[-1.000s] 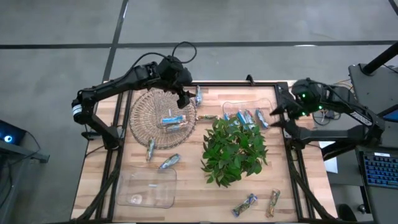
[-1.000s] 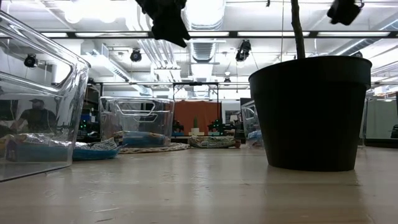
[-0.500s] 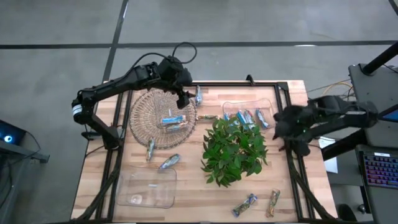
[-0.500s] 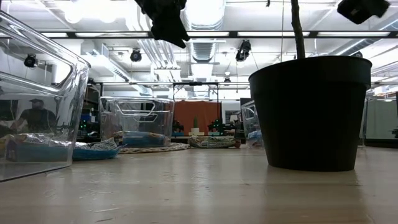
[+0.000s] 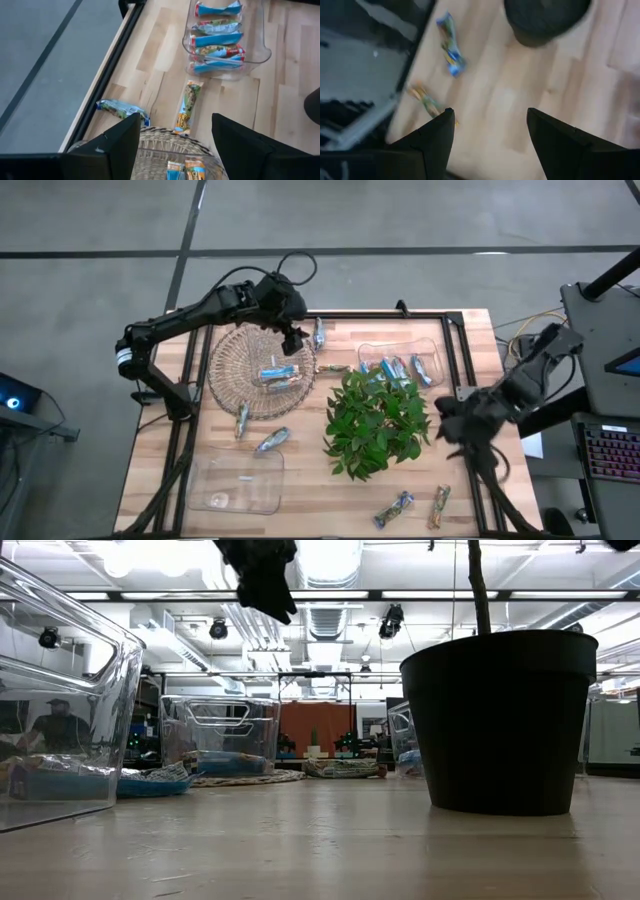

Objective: Pick and place Granola Bars by type
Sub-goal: Put the bottom yellow granola bar into the top left transparent bin

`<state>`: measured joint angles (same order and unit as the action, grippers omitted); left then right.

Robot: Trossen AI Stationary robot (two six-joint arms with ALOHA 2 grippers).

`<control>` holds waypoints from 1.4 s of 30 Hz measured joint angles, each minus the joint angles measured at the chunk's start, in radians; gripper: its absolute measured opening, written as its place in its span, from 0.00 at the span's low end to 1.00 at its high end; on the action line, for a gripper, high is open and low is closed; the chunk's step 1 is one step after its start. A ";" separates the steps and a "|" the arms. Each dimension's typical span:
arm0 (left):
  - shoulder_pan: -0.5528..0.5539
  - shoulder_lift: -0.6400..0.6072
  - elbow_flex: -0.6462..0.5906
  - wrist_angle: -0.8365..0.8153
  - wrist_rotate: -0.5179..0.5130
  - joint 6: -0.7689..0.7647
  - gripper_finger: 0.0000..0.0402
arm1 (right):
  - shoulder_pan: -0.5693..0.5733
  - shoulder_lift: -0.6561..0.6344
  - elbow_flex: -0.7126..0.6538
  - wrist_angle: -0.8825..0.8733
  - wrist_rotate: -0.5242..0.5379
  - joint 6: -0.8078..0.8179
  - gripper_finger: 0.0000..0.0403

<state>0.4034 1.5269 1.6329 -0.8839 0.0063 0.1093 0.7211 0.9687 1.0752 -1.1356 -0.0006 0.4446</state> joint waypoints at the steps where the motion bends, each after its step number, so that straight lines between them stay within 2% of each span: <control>1: 0.000 0.000 0.000 -0.005 0.000 -0.001 0.57 | 0.032 0.013 -0.003 0.035 0.025 0.031 0.59; 4: 0.000 0.000 0.000 -0.014 0.000 0.000 0.57 | 0.107 0.072 -0.004 0.108 0.074 0.101 0.59; 7: 0.000 0.000 0.000 -0.018 0.000 0.002 0.57 | 0.159 0.148 -0.004 0.140 0.080 0.140 0.59; 18: 0.002 0.000 -0.001 -0.025 -0.006 0.028 0.57 | 0.281 0.465 -0.003 0.240 0.071 0.123 0.59; 25: 0.002 0.000 -0.001 -0.024 -0.009 0.029 0.57 | 0.298 0.634 -0.002 0.293 -0.074 0.072 0.59; 30: 0.002 0.000 -0.001 -0.024 -0.009 0.027 0.57 | 0.301 0.704 -0.002 0.357 -0.130 0.075 0.59; 42: 0.002 0.000 -0.002 -0.036 -0.008 0.019 0.57 | 0.309 0.789 -0.010 0.358 -0.134 0.044 0.56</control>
<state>0.4049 1.5272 1.6314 -0.9203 -0.0021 0.1281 1.0298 1.7580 1.0653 -0.7772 -0.1344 0.4889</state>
